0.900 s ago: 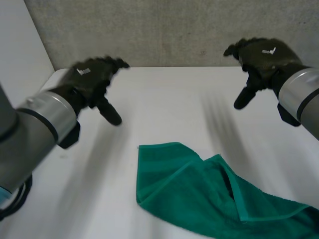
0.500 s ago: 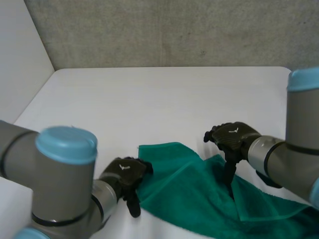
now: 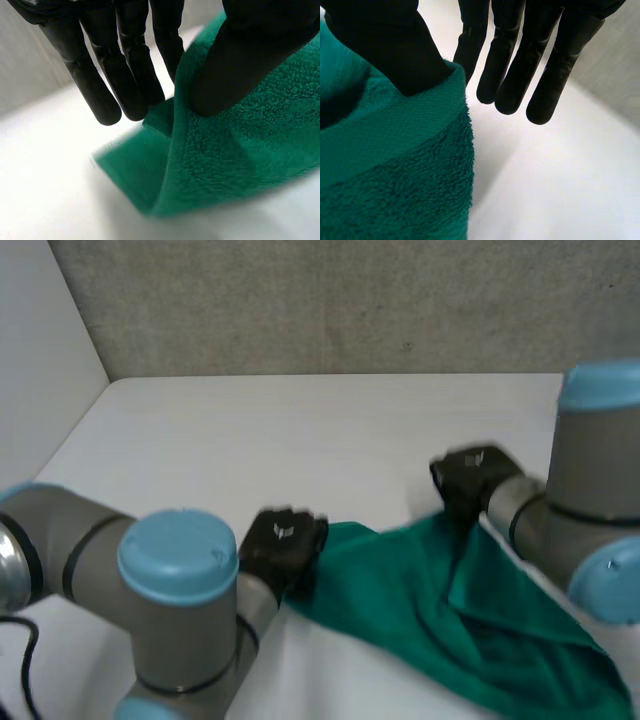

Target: Fold the towel.

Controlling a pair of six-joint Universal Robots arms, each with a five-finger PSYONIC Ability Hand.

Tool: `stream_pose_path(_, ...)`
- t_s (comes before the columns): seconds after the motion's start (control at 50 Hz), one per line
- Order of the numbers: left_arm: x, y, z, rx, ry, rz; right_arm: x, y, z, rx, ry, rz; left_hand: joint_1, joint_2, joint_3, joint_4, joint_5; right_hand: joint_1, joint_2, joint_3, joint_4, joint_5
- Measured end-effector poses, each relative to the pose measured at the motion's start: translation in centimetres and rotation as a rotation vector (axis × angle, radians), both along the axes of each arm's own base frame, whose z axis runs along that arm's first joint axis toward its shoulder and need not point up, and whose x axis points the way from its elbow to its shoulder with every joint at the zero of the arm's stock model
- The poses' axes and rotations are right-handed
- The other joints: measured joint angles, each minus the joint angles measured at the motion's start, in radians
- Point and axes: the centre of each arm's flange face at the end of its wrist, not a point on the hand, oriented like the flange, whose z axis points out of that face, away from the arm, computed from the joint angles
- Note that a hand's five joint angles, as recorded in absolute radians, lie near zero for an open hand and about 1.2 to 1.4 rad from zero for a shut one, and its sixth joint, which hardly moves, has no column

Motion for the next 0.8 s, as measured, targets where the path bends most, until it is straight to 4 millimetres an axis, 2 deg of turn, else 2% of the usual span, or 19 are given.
stream_pose_path(0.04,-0.9,-1.5,2.1,-0.091,0.025,0.004,0.5,-1.2,2.8,-0.098,-0.046,-0.004,0.000,0.001,0.003,0.000,0.000,0.000,0.000,0.000,0.000,0.000)
stream_pose_path(0.08,-1.2,-2.4,3.4,-0.140,0.040,0.012,0.6,-1.5,3.7,-0.126,-0.060,-0.005,0.000,0.002,0.004,0.000,0.000,0.000,0.000,0.000,0.000,0.001)
stream_pose_path(0.12,-1.4,-3.7,6.0,-0.218,0.072,0.037,1.0,-2.4,7.0,-0.255,-0.129,-0.012,0.000,0.003,0.006,0.001,0.000,0.002,0.002,0.001,0.001,0.002)
stream_pose_path(0.14,-1.1,-4.9,8.9,-0.298,0.113,0.069,1.1,-2.8,10.1,-0.381,-0.201,-0.018,0.000,0.003,0.006,0.001,0.000,0.002,0.002,0.003,0.001,0.002)
stream_pose_path(0.16,-1.1,-4.9,8.9,-0.298,0.113,0.069,1.1,-2.8,10.1,-0.381,-0.201,-0.018,0.000,0.003,0.006,0.001,0.000,0.002,0.002,0.003,0.001,0.002)
stream_pose_path(0.24,0.6,-6.5,17.1,-0.514,0.252,0.157,0.5,-2.2,17.8,-0.699,-0.381,-0.029,0.000,0.003,0.009,0.001,0.000,0.002,0.002,0.003,0.001,0.002)
stream_pose_path(0.28,0.6,-6.5,17.1,-0.514,0.252,0.157,0.5,-2.2,17.8,-0.699,-0.381,-0.029,0.000,0.003,0.009,0.001,0.000,0.002,0.002,0.003,0.001,0.002)
stream_pose_path(0.3,1.3,-6.4,19.0,-0.574,0.295,0.178,0.1,-1.8,19.1,-0.754,-0.409,-0.032,0.000,0.005,0.010,0.001,0.000,0.002,0.002,0.003,0.001,0.002)
stream_pose_path(0.32,1.5,-6.3,19.3,-0.584,0.302,0.181,-0.2,-1.7,19.5,-0.770,-0.413,-0.037,0.000,0.006,0.010,0.001,0.000,0.002,0.002,0.003,0.001,0.002)
stream_pose_path(0.42,2.0,-5.7,18.1,-0.575,0.290,0.181,-1.4,-1.9,17.7,-0.703,-0.361,-0.057,0.000,0.007,0.010,0.001,0.000,0.002,0.002,0.003,0.002,0.002)
stream_pose_path(0.5,2.3,-4.6,12.4,-0.453,0.184,0.155,-3.2,-2.8,10.6,-0.417,-0.198,-0.068,0.041,0.009,0.010,0.004,0.032,0.006,0.002,0.003,0.001,0.008)
stream_pose_path(0.52,2.3,-4.6,12.4,-0.453,0.184,0.155,-3.2,-2.8,10.6,-0.417,-0.198,-0.068,0.041,0.009,0.010,0.004,0.032,0.006,0.002,0.003,0.001,0.008)
stream_pose_path(0.54,2.4,-4.2,10.1,-0.402,0.140,0.144,-3.4,-2.9,8.9,-0.354,-0.164,-0.067,0.041,0.009,0.011,0.004,0.032,0.006,0.002,0.003,0.001,0.008)
stream_pose_path(0.56,2.4,-3.8,8.2,-0.357,0.101,0.133,-3.9,-3.1,5.3,-0.224,-0.091,-0.061,0.041,0.009,0.012,0.004,0.032,0.006,0.002,0.003,0.001,0.008)
stream_pose_path(0.58,2.4,-3.8,8.2,-0.357,0.101,0.133,-3.9,-3.1,5.3,-0.224,-0.091,-0.061,0.041,0.009,0.012,0.004,0.032,0.006,0.002,0.003,0.001,0.008)
stream_pose_path(0.62,2.5,-2.8,5.0,-0.281,0.035,0.109,-4.7,-3.4,0.9,-0.083,0.020,-0.064,0.041,0.010,0.013,0.004,0.032,0.006,0.002,0.003,0.001,0.008)
stream_pose_path(0.74,2.5,-1.6,2.7,-0.221,-0.015,0.081,-7.0,-4.7,-2.2,-0.015,0.174,-0.130,0.041,0.011,0.014,0.005,0.032,-0.089,-0.141,-0.121,-0.129,-0.100)
stream_pose_path(0.78,2.5,-1.3,2.5,-0.215,-0.019,0.075,-7.6,-5.0,-2.1,-0.028,0.206,-0.156,0.041,0.011,0.014,0.005,0.032,-0.520,-0.590,-0.580,-0.586,-0.543)
stream_pose_path(0.8,2.4,-1.2,2.5,-0.214,-0.020,0.071,-7.7,-5.0,-1.8,-0.042,0.215,-0.164,0.041,0.011,0.014,0.005,0.032,-0.520,-0.590,-0.580,-0.586,-0.543)
